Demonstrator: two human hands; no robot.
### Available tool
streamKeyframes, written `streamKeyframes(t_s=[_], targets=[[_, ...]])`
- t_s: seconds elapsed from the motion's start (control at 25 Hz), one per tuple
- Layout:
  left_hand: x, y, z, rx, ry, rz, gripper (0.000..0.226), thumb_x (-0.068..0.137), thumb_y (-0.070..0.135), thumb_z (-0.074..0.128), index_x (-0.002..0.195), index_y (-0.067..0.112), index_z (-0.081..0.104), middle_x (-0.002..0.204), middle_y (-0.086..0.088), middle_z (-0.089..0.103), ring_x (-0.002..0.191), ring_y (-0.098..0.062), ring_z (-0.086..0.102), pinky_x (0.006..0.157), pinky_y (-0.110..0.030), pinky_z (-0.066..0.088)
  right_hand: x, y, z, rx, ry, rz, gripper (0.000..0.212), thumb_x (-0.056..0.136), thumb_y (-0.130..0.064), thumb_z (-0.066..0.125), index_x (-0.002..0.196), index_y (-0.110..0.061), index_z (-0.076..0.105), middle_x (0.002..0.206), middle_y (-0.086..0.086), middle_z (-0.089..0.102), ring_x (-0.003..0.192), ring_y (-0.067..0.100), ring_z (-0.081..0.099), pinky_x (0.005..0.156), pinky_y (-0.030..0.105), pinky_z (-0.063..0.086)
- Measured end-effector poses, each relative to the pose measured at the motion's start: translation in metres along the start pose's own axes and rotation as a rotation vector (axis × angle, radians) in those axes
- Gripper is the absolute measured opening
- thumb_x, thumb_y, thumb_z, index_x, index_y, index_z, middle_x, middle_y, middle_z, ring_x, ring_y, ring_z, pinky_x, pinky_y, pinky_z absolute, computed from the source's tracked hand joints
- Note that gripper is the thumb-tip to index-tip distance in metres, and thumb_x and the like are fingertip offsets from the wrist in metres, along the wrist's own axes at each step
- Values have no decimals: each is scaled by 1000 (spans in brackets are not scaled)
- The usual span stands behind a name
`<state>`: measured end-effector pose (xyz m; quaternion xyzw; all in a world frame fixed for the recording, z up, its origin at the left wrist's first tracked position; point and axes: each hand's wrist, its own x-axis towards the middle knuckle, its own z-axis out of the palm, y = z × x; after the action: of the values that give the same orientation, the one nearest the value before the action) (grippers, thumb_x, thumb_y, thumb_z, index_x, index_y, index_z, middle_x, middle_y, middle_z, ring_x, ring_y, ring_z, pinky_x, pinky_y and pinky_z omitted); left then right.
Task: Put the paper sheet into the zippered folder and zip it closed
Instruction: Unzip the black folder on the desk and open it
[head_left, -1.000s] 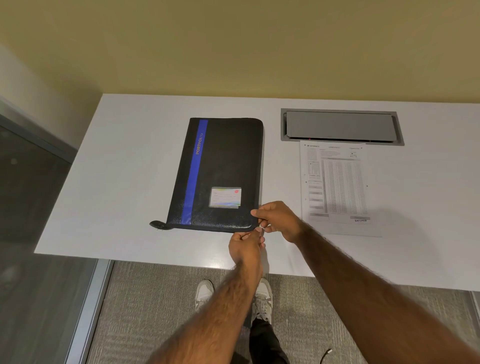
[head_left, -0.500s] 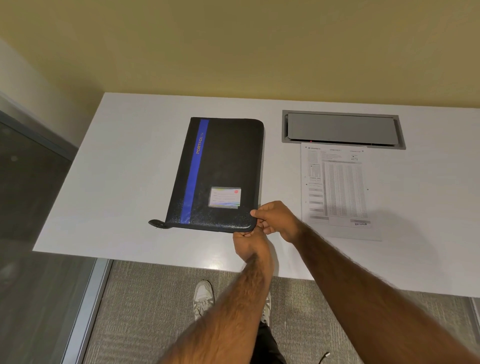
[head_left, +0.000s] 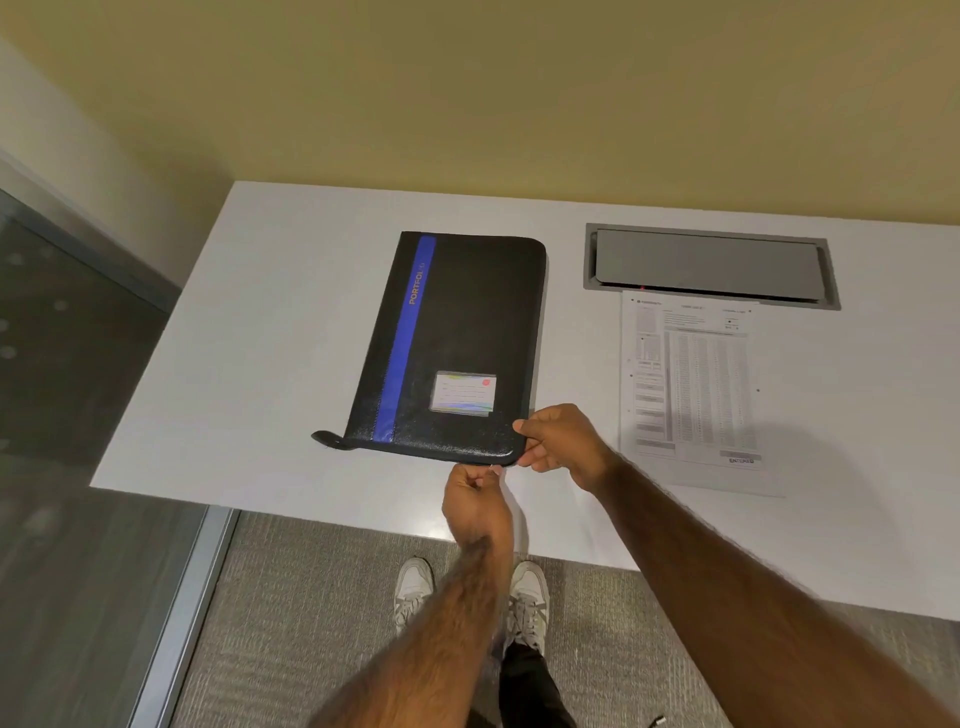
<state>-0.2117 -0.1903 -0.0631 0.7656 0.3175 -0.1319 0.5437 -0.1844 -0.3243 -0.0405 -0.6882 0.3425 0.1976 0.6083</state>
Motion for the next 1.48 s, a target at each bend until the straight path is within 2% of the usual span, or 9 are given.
streamKeyframes(t_s=[0.2, 0.4, 0.52, 0.72, 0.96, 1.08, 1.24, 1.36, 1.48], targets=[[33, 5, -44, 161, 93, 104, 22, 90, 21, 72, 75, 25, 57, 84, 7, 62, 82, -15, 60, 87, -39, 52, 9, -6, -9, 49, 15, 28, 26, 93, -24, 68, 96, 2, 69, 89, 21, 74, 73, 29, 72, 70, 35, 57], [75, 5, -76, 339, 249, 188, 24, 85, 33, 76, 70, 28, 58, 87, 5, 63, 84, -20, 62, 91, -41, 41, 9, -8, -9, 13, 4, -31, 27, 94, -22, 67, 73, -5, 63, 67, 9, 65, 52, 13, 63, 65, 31, 56], [91, 7, -93, 370, 348, 227, 34, 82, 30, 79, 67, 35, 49, 94, 4, 64, 91, -21, 62, 93, -44, 46, 10, -8, -11, 52, -22, -26, 25, 94, -21, 67, 85, 3, 66, 76, 17, 68, 64, 23, 67, 77, 41, 61], [108, 7, -112, 492, 421, 281, 20, 83, 30, 79, 89, 18, 64, 118, -2, 60, 110, -25, 54, 103, -43, 36, 6, -13, -9, 50, -28, -11, 28, 94, -21, 66, 102, 5, 68, 96, 24, 71, 86, 38, 70, 87, 48, 59], [122, 6, -129, 568, 463, 273, 28, 87, 31, 74, 106, 11, 66, 130, -7, 58, 121, -27, 52, 106, -49, 37, -1, -27, -12, 33, -20, -15, 28, 96, -19, 63, 88, 7, 66, 80, 30, 64, 71, 38, 68, 76, 39, 60], [132, 2, -140, 662, 448, 315, 32, 87, 33, 74, 108, 9, 68, 133, -8, 58, 125, -27, 51, 110, -49, 34, -3, -30, -12, 29, -17, -22, 31, 95, -19, 64, 97, 12, 66, 101, 38, 64, 98, 51, 66, 86, 46, 61], [134, 4, -146, 679, 362, 389, 33, 90, 31, 70, 117, 13, 66, 150, -9, 46, 141, -26, 37, 118, -46, 21, -16, -48, -5, 3, 15, -77, 25, 95, -19, 64, 90, 5, 69, 96, 26, 70, 94, 42, 70, 77, 35, 62], [133, 10, -153, 659, 168, 467, 68, 90, 35, 69, 148, 16, 40, 164, -10, 21, 153, -27, 14, 124, -44, 4, -30, -70, 3, -51, 43, -163, 26, 95, -19, 64, 84, 5, 68, 88, 13, 72, 90, 35, 70, 75, 35, 61], [134, 24, -159, 622, -59, 580, 94, 85, 48, 71, 158, 23, 19, 168, -2, 6, 155, -18, 5, 125, -42, 2, -47, -96, 19, -222, 75, -303, 33, 94, -25, 65, 76, 3, 63, 83, 16, 68, 85, 38, 67, 79, 48, 59]])
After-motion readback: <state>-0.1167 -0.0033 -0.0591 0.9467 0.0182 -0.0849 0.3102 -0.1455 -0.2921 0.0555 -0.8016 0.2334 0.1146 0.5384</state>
